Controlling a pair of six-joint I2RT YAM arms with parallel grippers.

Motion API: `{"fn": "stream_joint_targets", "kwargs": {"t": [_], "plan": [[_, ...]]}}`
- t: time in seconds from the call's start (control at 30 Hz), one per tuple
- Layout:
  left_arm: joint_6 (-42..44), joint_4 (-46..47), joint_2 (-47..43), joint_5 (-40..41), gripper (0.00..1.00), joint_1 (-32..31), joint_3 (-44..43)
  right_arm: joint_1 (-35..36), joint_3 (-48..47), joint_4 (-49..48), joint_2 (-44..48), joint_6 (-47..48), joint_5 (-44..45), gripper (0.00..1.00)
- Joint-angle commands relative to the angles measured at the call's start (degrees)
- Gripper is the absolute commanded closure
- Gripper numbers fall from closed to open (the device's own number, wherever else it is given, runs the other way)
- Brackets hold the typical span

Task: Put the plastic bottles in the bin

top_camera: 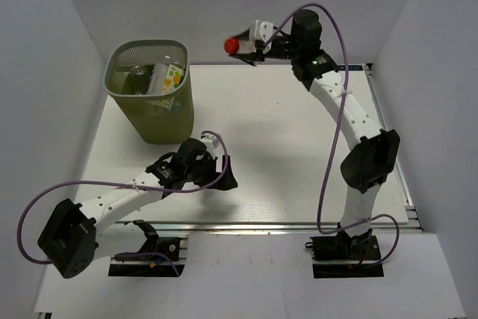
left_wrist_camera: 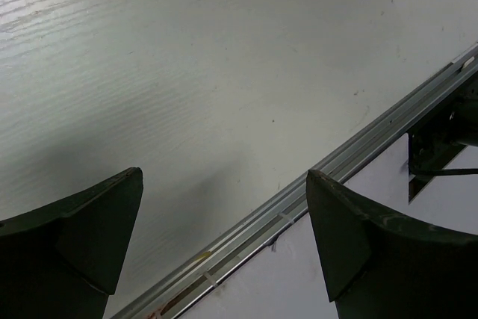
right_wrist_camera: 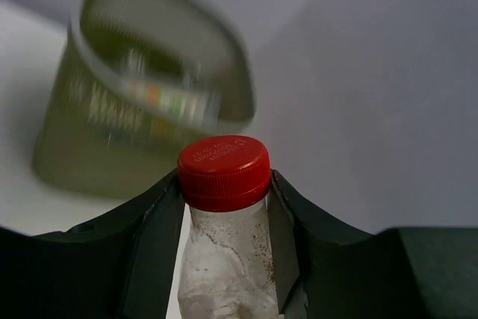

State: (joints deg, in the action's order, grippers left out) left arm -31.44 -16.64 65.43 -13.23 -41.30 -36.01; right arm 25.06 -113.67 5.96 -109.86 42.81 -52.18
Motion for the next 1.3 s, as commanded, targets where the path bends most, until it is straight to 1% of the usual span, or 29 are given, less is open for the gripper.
{"fn": "stream_joint_targets", "kwargs": {"t": [0.0,0.03,0.07,0.1,0.13,0.17,0.2,0.23,0.27,0.3,0.37,0.47,0.57,0.6,0.63,0.67,0.7,0.73,0.87,1.0,1.07,1.1,1.13,1.17,1.2,1.23,1.27], "plan": [[-1.6,-0.1,-4.2,1.5,0.0,-0.8,1.6,2.7,-1.0,-36.5,-3.2,-29.3,-5.5,0.87],[-1.6,-0.1,-4.8,1.5,0.0,-0.8,1.6,5.2,-7.3,-41.2,-4.6,-33.2,-3.0,0.87],[-1.6,-0.1,-4.8,1.5,0.0,-0.8,2.3,5.8,-9.6,-45.2,-9.1,-36.4,-2.1,0.87],[-2.1,-0.1,-5.6,1.5,0.0,-0.8,2.3,6.3,-17.4,-48.4,-11.0,-38.0,-0.7,0.87],[-2.1,-0.1,-6.1,1.5,0.0,-0.8,2.9,8.3,-20.2,-49.6,-14.7,-41.5,2.7,0.87],[-2.1,-0.1,-6.1,2.1,0.0,-0.8,2.9,8.9,-22.7,-51.1,-16.7,-44.3,3.7,0.87],[-2.1,-0.1,-6.1,2.1,0.0,-0.8,2.9,10.6,-28.0,-51.0,-19.3,-44.4,5.7,0.85],[-2.1,-0.1,-6.6,2.1,0.0,-0.8,2.9,12.5,-27.9,-51.5,-20.6,-44.3,8.0,0.83],[-2.1,-0.1,-6.6,2.1,0.0,-0.8,2.9,13.4,-25.7,-53.9,-20.1,-44.6,9.5,0.8],[-2.1,-0.1,-6.6,2.1,0.0,-0.8,2.9,16.2,-22.7,-54.8,-19.4,-44.5,10.3,0.77],[-2.1,-0.1,-6.6,2.1,0.0,-0.8,2.9,18.7,-21.1,-56.4,-19.3,-45.3,13.4,0.76],[-2.1,-0.1,-6.6,1.5,0.0,-0.8,2.9,21.3,-23.9,-56.1,-23.4,-44.5,16.9,0.76],[-2.1,-1.4,-6.6,1.0,0.0,-0.8,2.9,23.2,-26.7,-55.6,-25.3,-43.2,18.8,0.76],[-2.1,-1.4,-7.2,1.0,0.0,-0.8,3.4,23.3,-26.3,-55.5,-25.6,-43.2,19.1,0.73],[-2.1,-2.0,-7.2,1.0,0.0,-0.8,3.4,23.9,-25.2,-55.6,-25.5,-43.3,19.0,0.64],[-2.7,-2.0,-8.0,1.0,0.0,-0.8,3.4,24.0,-24.6,-55.4,-25.4,-43.5,19.5,0.51],[-2.7,-2.5,-8.0,1.0,0.0,-0.8,4.1,24.0,-23.3,-55.4,-25.2,-43.9,19.9,0.33],[-2.7,-2.5,-9.4,1.0,0.0,-0.8,4.1,24.4,-21.7,-54.8,-24.7,-44.1,20.2,0.1],[-2.7,-3.0,-10.1,1.5,0.0,-0.8,4.6,23.8,-20.0,-52.4,-24.3,-43.3,21.3,0.1],[-2.7,-1.4,-10.1,1.0,0.0,-0.8,4.6,23.0,-19.7,-50.5,-23.0,-43.2,21.1,0.1],[-2.1,-0.9,-9.5,1.0,0.0,-0.8,4.6,22.2,-18.8,-50.2,-20.4,-43.2,21.2,0.1],[-2.1,-0.2,-9.5,1.0,0.0,-0.8,4.6,22.0,-16.7,-50.2,-19.4,-41.4,21.7,0.1],[-1.6,-0.1,-9.5,1.0,0.0,-0.8,4.6,21.1,-15.8,-50.1,-15.9,-41.1,23.4,0.1],[-1.6,0.5,-9.5,1.0,0.0,-0.8,5.2,20.4,-14.9,-49.7,-14.6,-40.9,23.9,0.1],[-1.6,0.5,-9.5,1.0,0.0,-0.8,5.2,19.5,-13.6,-49.0,-13.5,-38.6,25.4,0.1],[-1.6,1.3,-10.1,1.0,0.0,-0.8,5.2,18.7,-14.0,-41.2,-10.1,-37.6,26.7,0.1],[-1.0,2.0,-10.1,1.0,0.0,-0.8,5.7,18.2,-16.9,-37.0,-9.3,-35.1,28.4,0.1]]}}
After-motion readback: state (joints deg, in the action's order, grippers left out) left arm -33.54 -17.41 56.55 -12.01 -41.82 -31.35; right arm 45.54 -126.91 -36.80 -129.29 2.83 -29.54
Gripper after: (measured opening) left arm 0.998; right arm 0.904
